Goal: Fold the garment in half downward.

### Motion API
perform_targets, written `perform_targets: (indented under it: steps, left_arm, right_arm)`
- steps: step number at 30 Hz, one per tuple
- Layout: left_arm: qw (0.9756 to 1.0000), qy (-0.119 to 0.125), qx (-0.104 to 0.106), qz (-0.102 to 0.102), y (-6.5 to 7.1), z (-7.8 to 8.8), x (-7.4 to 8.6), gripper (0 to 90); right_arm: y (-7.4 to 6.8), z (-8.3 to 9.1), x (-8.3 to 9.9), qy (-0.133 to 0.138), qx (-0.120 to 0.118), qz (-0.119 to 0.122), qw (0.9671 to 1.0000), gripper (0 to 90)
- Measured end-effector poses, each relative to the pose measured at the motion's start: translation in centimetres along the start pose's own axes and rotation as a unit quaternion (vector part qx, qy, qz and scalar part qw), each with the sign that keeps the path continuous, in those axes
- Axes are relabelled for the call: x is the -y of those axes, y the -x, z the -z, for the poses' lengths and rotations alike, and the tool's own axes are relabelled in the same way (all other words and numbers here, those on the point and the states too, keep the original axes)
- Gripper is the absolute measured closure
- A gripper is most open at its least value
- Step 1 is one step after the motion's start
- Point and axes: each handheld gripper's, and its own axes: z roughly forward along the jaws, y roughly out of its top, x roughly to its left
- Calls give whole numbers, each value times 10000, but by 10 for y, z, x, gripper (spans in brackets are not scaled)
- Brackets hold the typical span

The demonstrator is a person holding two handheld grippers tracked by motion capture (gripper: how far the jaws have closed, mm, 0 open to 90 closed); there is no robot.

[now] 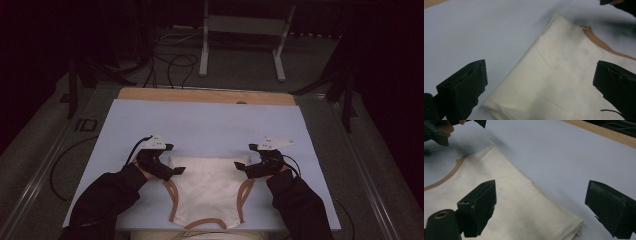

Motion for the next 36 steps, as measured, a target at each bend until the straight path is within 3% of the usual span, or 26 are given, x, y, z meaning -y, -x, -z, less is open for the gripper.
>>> perform_targets:
  steps: [4, 12, 16, 22, 25, 31, 36]
  left_arm:
    - [9999, -97, 26, 82, -6, -6, 1, 2]
    - [9992, -264, -138, 271, -17, -14, 9, 7]
    - [9982, -404, -288, 347, -23, -18, 14, 80]
    - [9968, -610, -392, 333, -27, -23, 19, 172]
    - [9961, -700, -437, 324, -27, -24, 21, 205]
    - [9954, -829, -403, 274, -28, -26, 24, 357]
    - [9945, -883, -387, 399, -34, -25, 28, 465]
  right_arm:
    - [6, -6, 3, -79, -14, -60, 9999, 99]
    - [17, -18, 12, -247, 25, -299, 9992, 99]
    - [23, -24, 17, -442, 138, -403, 9981, 100]
    - [32, -31, 25, -618, 4, -619, 9962, 100]
    - [36, -36, 29, -742, -34, -738, 9945, 137]
    - [40, -41, 33, -958, -124, -788, 9922, 239]
    - [41, -41, 34, -1044, -156, -792, 9913, 363]
